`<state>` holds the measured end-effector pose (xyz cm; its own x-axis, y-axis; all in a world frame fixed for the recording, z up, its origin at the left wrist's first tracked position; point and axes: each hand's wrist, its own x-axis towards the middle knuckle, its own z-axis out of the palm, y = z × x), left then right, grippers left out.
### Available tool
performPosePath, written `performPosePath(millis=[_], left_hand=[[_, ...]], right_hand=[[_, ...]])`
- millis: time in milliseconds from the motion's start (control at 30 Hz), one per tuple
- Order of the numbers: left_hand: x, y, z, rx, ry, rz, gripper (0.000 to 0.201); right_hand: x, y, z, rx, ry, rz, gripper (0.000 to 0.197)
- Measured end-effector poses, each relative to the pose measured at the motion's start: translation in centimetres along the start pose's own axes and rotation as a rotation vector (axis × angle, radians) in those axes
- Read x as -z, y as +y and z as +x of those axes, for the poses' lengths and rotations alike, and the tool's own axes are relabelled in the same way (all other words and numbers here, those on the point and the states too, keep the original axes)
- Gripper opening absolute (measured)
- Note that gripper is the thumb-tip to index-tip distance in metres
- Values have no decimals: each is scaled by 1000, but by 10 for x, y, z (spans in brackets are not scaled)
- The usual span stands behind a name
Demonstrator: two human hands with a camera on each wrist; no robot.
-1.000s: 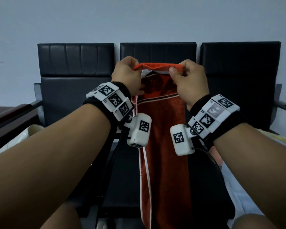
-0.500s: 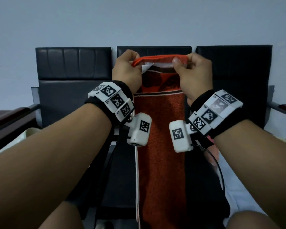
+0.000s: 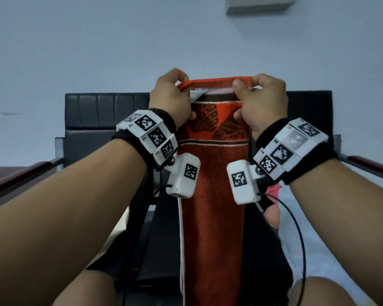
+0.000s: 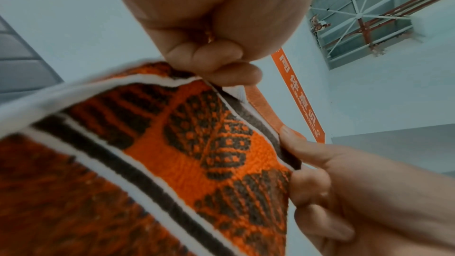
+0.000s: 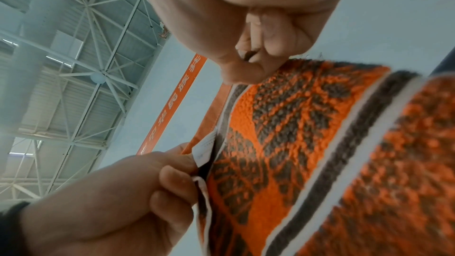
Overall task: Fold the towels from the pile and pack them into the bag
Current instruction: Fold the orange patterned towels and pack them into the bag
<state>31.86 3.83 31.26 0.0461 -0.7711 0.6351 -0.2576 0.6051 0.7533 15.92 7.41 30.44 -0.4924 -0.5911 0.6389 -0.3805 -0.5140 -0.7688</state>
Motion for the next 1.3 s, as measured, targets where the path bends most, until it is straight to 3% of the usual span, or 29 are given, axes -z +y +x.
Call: performPosePath(millis=[267, 500, 633, 800, 1000, 1100, 1300], left_hand=[[16, 20, -14, 85, -12, -15, 20], [17, -7, -6, 53, 9, 137, 21], [11, -31, 5, 67, 4, 163, 20], [-6, -71, 23, 73, 3, 203, 19], [-34, -120, 54, 89, 11, 214, 18], [-50, -143, 71, 92, 12, 205, 19], [-86, -196, 105, 103, 11, 199, 18]], right_hand=[[9, -17, -13, -68, -84, 59, 18], [0, 3, -12, -81, -95, 34, 27], [-12, 29, -3, -114, -111, 21, 29], [-29, 72, 11, -122, -149, 31, 14], [-57, 130, 36, -83, -154, -21, 22], [-72, 160, 57, -58, -144, -37, 41], [-98, 216, 89, -30, -140, -68, 32]])
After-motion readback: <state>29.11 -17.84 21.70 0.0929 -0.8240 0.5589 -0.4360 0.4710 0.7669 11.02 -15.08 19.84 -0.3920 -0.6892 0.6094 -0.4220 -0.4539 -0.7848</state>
